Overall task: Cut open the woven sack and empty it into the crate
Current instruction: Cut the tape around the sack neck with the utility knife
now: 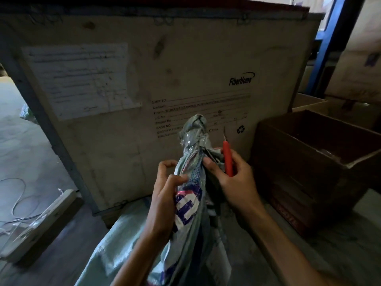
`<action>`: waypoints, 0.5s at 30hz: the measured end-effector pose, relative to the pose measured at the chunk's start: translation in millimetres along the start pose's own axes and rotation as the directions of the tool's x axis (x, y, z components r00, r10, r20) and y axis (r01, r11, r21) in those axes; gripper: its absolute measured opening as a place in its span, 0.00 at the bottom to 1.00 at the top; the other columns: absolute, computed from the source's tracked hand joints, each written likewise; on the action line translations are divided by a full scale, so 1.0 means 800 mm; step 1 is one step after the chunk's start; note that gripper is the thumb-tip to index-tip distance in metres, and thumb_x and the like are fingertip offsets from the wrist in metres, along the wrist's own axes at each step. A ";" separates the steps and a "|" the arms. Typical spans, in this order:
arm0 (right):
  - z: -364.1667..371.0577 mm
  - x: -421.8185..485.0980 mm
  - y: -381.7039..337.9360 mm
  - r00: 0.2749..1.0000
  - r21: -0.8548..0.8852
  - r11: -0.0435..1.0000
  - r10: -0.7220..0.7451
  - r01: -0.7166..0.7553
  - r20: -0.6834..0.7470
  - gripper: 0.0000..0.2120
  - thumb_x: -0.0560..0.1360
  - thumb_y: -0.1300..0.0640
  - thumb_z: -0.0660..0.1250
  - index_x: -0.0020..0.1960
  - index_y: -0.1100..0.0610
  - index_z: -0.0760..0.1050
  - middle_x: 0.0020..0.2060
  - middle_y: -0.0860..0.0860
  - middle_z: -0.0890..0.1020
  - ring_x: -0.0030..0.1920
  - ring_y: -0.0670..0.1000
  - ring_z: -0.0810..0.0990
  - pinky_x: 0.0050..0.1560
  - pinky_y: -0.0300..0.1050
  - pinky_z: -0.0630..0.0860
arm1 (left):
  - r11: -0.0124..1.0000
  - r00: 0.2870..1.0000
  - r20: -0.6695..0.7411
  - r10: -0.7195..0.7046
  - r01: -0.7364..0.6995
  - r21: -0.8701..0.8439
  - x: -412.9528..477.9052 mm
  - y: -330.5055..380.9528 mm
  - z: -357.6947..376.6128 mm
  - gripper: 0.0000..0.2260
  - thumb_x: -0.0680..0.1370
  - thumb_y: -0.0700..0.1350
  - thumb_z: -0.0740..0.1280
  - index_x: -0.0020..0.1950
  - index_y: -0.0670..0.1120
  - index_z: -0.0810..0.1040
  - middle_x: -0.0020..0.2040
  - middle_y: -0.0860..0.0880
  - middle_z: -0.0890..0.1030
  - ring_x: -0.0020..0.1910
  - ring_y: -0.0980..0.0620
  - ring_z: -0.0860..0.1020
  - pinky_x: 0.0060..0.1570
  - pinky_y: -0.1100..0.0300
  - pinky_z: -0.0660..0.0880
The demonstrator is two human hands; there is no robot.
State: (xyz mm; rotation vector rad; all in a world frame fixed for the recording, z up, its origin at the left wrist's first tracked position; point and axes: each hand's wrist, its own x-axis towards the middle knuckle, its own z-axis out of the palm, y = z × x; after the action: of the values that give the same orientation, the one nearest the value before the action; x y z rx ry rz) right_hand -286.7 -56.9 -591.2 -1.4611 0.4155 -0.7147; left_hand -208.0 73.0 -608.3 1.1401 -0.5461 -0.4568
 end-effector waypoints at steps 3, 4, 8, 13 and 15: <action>-0.001 -0.006 -0.007 0.994 -0.008 0.995 -0.094 0.095 0.054 0.15 0.69 0.54 0.76 0.55 0.49 0.80 0.48 0.47 0.87 0.49 0.46 0.87 0.47 0.42 0.84 | 0.912 0.996 -0.083 0.025 0.011 0.410 0.005 0.014 -0.004 0.25 0.71 0.72 0.57 0.54 0.54 0.76 0.46 0.47 0.86 0.45 0.50 0.84 0.43 0.49 0.80; 0.000 -0.008 -0.008 0.989 -0.045 0.989 -0.137 0.140 0.064 0.14 0.70 0.55 0.76 0.55 0.49 0.80 0.48 0.47 0.87 0.49 0.46 0.86 0.48 0.43 0.84 | 0.784 0.991 -0.118 0.067 0.021 0.621 0.007 0.019 -0.007 0.31 0.70 0.77 0.49 0.47 0.55 0.79 0.42 0.49 0.85 0.42 0.52 0.83 0.43 0.49 0.80; 0.001 -0.011 -0.012 0.979 -0.135 0.971 -0.189 0.199 0.080 0.16 0.71 0.52 0.76 0.58 0.47 0.80 0.50 0.46 0.86 0.51 0.45 0.85 0.51 0.45 0.83 | 0.582 0.966 -0.134 0.220 -0.020 0.813 0.012 0.031 -0.016 0.37 0.68 0.80 0.44 0.36 0.51 0.77 0.36 0.49 0.78 0.38 0.56 0.77 0.38 0.54 0.71; 0.009 -0.017 -0.009 0.983 -0.107 0.984 -0.128 0.143 0.135 0.21 0.68 0.48 0.77 0.61 0.44 0.80 0.52 0.42 0.86 0.53 0.40 0.84 0.50 0.38 0.82 | 0.998 0.997 0.064 -0.052 0.049 0.048 0.011 0.039 -0.021 0.24 0.77 0.62 0.63 0.56 0.43 0.84 0.54 0.38 0.85 0.52 0.43 0.85 0.50 0.52 0.82; 0.011 -0.017 -0.009 0.988 -0.103 0.985 -0.127 0.135 0.086 0.24 0.68 0.48 0.76 0.62 0.43 0.76 0.53 0.42 0.83 0.50 0.36 0.83 0.45 0.32 0.81 | 0.997 0.997 -0.018 -0.071 0.071 -0.022 0.012 0.041 -0.023 0.24 0.77 0.60 0.64 0.57 0.41 0.83 0.54 0.36 0.85 0.52 0.41 0.85 0.48 0.53 0.83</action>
State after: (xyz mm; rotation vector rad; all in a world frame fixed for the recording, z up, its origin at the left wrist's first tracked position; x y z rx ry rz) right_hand -292.4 -41.2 -585.5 -1.6254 0.3034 -0.7458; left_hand -187.0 91.9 -581.8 1.1449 -0.4844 -0.5118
